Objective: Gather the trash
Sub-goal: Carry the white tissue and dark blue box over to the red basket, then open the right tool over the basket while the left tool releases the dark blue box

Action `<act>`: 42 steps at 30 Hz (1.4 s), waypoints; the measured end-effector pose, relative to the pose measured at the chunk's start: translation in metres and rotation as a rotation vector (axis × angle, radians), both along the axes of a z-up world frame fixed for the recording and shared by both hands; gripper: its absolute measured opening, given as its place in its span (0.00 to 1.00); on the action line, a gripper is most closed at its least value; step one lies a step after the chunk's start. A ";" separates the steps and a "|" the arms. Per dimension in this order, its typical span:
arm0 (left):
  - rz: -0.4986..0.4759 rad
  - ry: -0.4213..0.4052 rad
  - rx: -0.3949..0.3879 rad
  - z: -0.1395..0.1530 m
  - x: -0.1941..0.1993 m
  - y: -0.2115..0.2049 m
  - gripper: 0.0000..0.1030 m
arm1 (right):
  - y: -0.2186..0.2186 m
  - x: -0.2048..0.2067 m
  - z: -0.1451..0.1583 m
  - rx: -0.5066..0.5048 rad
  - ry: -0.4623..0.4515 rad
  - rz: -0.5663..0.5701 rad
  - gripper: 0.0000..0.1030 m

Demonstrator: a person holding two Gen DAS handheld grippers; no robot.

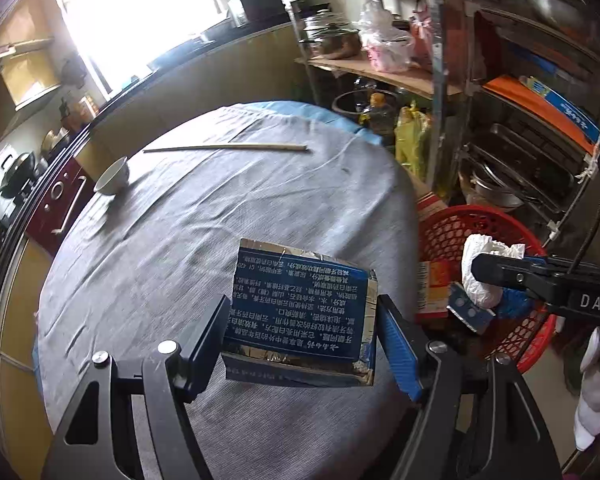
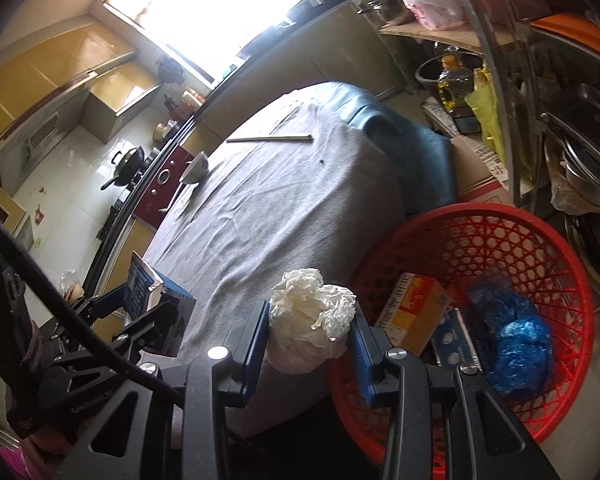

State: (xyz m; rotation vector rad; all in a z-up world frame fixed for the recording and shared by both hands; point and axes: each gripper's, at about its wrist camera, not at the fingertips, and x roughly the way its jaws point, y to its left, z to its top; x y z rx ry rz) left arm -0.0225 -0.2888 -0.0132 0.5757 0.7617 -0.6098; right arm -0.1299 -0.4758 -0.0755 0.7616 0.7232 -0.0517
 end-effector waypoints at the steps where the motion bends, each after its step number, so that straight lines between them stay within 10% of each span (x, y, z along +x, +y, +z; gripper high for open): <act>1: -0.009 -0.004 0.003 0.000 -0.002 -0.003 0.72 | -0.002 -0.002 0.000 0.001 0.000 -0.006 0.40; 42: -0.270 0.061 0.101 -0.040 -0.046 -0.104 0.73 | -0.085 -0.059 -0.034 0.086 0.039 -0.228 0.41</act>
